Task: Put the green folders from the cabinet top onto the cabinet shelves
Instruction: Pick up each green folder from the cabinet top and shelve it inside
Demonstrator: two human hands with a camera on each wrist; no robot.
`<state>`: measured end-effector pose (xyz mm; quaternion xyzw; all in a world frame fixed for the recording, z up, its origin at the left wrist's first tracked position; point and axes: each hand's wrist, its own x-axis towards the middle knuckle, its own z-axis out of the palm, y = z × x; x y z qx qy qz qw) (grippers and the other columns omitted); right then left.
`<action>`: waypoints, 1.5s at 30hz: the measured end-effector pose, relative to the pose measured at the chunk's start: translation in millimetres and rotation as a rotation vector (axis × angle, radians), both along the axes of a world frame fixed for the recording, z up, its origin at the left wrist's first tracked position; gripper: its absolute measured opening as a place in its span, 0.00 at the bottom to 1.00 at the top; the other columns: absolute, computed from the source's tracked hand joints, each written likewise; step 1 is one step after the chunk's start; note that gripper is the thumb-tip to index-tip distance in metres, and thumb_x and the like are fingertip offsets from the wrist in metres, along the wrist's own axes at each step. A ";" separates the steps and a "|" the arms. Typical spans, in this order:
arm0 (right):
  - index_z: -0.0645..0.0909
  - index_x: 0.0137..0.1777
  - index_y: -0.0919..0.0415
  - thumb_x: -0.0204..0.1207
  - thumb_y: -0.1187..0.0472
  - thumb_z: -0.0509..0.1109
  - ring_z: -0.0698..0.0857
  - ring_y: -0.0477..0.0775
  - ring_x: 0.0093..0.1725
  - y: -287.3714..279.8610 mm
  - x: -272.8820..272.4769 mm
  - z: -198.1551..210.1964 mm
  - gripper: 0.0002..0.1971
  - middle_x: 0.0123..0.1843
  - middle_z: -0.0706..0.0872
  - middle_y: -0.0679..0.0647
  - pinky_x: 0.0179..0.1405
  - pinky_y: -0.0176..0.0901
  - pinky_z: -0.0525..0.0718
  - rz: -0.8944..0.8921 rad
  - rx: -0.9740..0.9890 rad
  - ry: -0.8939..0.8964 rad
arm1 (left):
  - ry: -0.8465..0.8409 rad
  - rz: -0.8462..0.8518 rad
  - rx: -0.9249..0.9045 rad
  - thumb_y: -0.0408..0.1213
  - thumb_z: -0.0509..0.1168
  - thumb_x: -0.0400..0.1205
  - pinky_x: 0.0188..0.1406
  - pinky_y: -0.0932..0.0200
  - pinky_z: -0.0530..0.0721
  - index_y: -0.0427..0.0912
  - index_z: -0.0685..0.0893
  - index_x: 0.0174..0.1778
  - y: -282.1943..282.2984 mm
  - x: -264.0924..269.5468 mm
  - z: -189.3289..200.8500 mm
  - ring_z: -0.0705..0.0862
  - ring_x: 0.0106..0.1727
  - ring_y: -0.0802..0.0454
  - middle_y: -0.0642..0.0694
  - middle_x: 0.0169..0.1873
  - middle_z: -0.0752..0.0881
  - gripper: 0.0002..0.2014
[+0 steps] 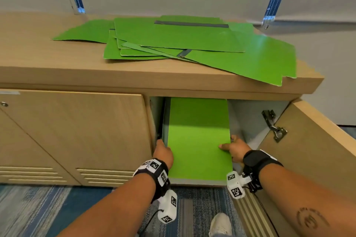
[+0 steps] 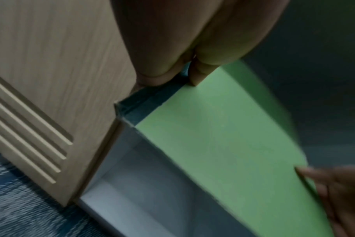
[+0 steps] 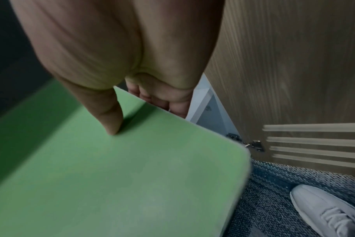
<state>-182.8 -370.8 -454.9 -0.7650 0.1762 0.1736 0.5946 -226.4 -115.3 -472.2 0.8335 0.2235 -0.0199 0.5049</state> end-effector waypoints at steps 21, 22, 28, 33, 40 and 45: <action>0.77 0.70 0.60 0.71 0.65 0.69 0.81 0.69 0.64 46.9 121.8 -58.0 0.25 0.66 0.82 0.67 0.65 0.52 0.80 0.133 -0.674 -0.079 | 0.078 -0.419 0.290 0.36 0.60 0.83 0.83 0.55 0.49 0.37 0.53 0.84 12.0 50.1 -41.8 0.47 0.85 0.47 0.41 0.85 0.51 0.34; 0.75 0.72 0.55 0.71 0.60 0.70 0.80 0.70 0.66 46.9 121.0 -60.5 0.27 0.68 0.79 0.66 0.67 0.54 0.79 0.159 -0.736 -0.030 | 0.081 -0.404 0.293 0.36 0.60 0.83 0.82 0.56 0.49 0.37 0.53 0.84 11.7 50.7 -42.4 0.47 0.85 0.47 0.41 0.85 0.52 0.34; 0.69 0.74 0.54 0.71 0.52 0.73 0.74 0.70 0.68 50.7 107.0 -44.7 0.32 0.67 0.72 0.65 0.69 0.52 0.75 0.285 -0.894 0.012 | 0.063 -0.370 0.290 0.40 0.62 0.83 0.82 0.58 0.50 0.37 0.54 0.84 11.4 49.7 -30.2 0.50 0.85 0.47 0.42 0.85 0.52 0.35; 0.67 0.78 0.54 0.71 0.54 0.72 0.70 0.65 0.75 75.0 76.4 3.6 0.34 0.77 0.67 0.60 0.72 0.54 0.73 0.337 -0.821 -0.275 | -0.046 -0.363 0.315 0.40 0.62 0.84 0.78 0.59 0.58 0.37 0.61 0.81 6.1 39.1 18.2 0.59 0.83 0.46 0.40 0.82 0.60 0.31; 0.71 0.75 0.60 0.77 0.55 0.67 0.74 0.59 0.74 114.7 13.2 112.0 0.27 0.74 0.75 0.59 0.74 0.46 0.73 0.585 -0.796 -0.516 | -0.264 -0.375 0.366 0.40 0.62 0.83 0.73 0.65 0.65 0.45 0.71 0.77 1.5 7.4 124.3 0.72 0.75 0.50 0.48 0.76 0.71 0.24; 0.78 0.66 0.51 0.71 0.57 0.63 0.85 0.56 0.63 127.5 -24.2 179.3 0.21 0.63 0.86 0.54 0.61 0.42 0.81 0.699 -0.715 -0.620 | -0.544 -0.327 0.457 0.38 0.59 0.77 0.59 0.61 0.78 0.54 0.85 0.46 1.4 -12.4 209.9 0.82 0.53 0.58 0.58 0.49 0.85 0.11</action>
